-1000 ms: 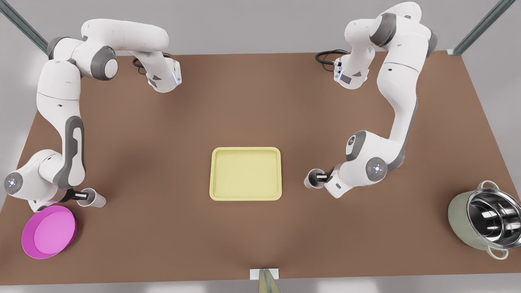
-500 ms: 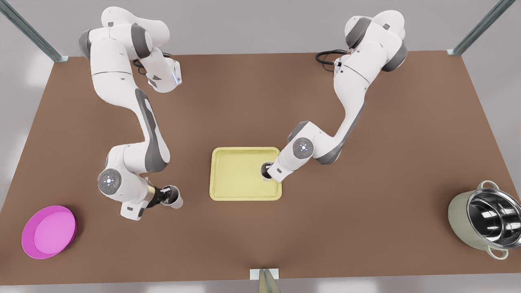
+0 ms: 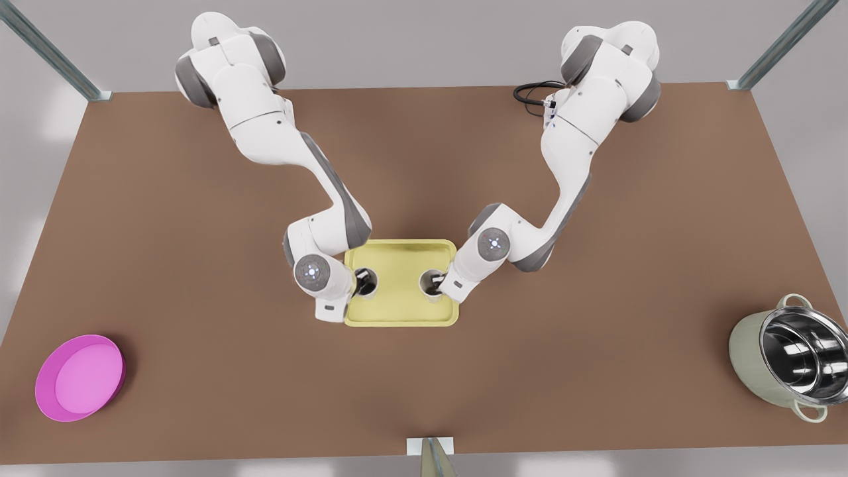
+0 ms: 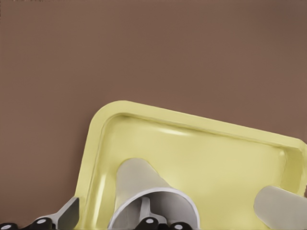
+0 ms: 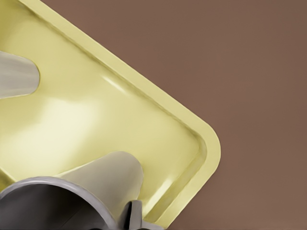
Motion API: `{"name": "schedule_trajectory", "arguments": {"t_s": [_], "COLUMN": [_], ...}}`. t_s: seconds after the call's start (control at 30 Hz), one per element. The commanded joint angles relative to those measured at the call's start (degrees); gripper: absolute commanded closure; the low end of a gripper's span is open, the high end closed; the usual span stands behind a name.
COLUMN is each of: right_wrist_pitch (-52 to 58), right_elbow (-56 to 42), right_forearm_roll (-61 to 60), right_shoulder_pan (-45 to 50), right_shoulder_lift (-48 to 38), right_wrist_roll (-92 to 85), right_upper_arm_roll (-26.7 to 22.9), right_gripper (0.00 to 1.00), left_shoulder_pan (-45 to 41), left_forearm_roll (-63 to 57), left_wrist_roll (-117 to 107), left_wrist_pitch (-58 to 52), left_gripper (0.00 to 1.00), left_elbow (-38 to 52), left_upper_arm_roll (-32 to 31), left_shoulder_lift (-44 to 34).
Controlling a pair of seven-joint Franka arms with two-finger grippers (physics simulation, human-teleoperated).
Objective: Use both arms to respectively pick up the white IKEA cups from the middle-left and middle-right positions, then place the white IKEA cups onto the middle-middle tray, ensuring that the cups remain upright and do not tip over
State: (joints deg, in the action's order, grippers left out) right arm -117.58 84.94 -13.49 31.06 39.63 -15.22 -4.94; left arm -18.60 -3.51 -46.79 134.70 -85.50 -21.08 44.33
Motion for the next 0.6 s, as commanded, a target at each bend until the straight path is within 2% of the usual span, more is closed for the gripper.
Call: {"name": "schedule_trajectory", "arguments": {"t_s": [0.0, 0.1, 0.17, 0.2, 0.23, 0.27, 0.3, 0.33, 0.37, 0.4, 0.43, 0.57], "right_wrist_pitch": [-5.03, -6.35, -6.44, -6.44, -6.35, -6.35, -6.35, -6.35, -6.35, -6.35, -6.26, -5.21], "right_elbow": [1.46, 2.95, 3.04, 3.04, 3.04, 3.04, 3.04, 3.04, 3.04, 3.04, 3.04, 2.51], "right_forearm_roll": [0.13, 0.13, 0.13, 0.04, 0.04, 0.04, 0.04, 0.04, 0.04, 0.04, 0.13, 0.13], "right_shoulder_pan": [0.58, 0.49, 0.4, 0.4, 0.23, 0.14, -0.03, -0.12, -0.3, -0.39, -0.74, -0.91], "right_shoulder_lift": [-0.08, 0.09, 0.36, 0.45, 0.45, 0.45, 0.45, 0.45, 0.45, 0.45, 0.45, -0.43], "right_wrist_roll": [7.22, 7.05, 7.05, 7.05, 7.05, 6.87, 6.61, 6.52, 6.34, 6.17, 5.9, 5.73], "right_upper_arm_roll": [0.02, 0.02, 0.02, 0.02, 0.02, 0.02, 0.02, 0.02, 0.02, 0.02, 0.02, 0.02], "right_gripper": [0.79, 0.79, 0.79, 0.26, 0.0, 0.0, 0.0, 0.0, 0.0, 0.0, 0.0, 0.0], "left_shoulder_pan": [0.14, 2.07, 5.32, 8.92, 12.0, 14.99, 19.11, 19.05, 17.2, 15.52, 16.05, 16.32], "left_forearm_roll": [-1.58, -1.58, -1.76, -1.76, -4.12, -5.53, -5.45, -5.28, -5.63, -5.45, -5.19, -3.16], "left_wrist_roll": [-10.86, -10.69, -10.51, -8.59, 4.12, 13.29, 28.52, 36.94, 36.51, 36.95, 36.95, 36.77], "left_wrist_pitch": [-1.37, -13.46, -39.22, -51.25, -64.78, -72.27, -74.05, -68.64, -59.91, -59.9, -61.4, -64.65], "left_gripper": [0.0, 0.0, 0.0, 0.0, 0.0, 0.0, 0.0, 0.0, 0.0, 0.0, 0.0, 0.0], "left_elbow": [-0.19, 0.24, 8.14, 15.51, 23.16, 28.36, 29.26, 19.7, 5.44, 4.46, 5.96, 6.4], "left_upper_arm_roll": [-0.1, -0.45, -0.19, -0.63, -0.37, -0.37, 0.07, 4.63, 5.96, 7.9, 7.9, 7.9], "left_shoulder_lift": [-1.08, -6.44, -13.65, -14.45, -14.71, -14.89, -17.07, -24.7, -33.51, -35.1, -33.08, -33.17]}}
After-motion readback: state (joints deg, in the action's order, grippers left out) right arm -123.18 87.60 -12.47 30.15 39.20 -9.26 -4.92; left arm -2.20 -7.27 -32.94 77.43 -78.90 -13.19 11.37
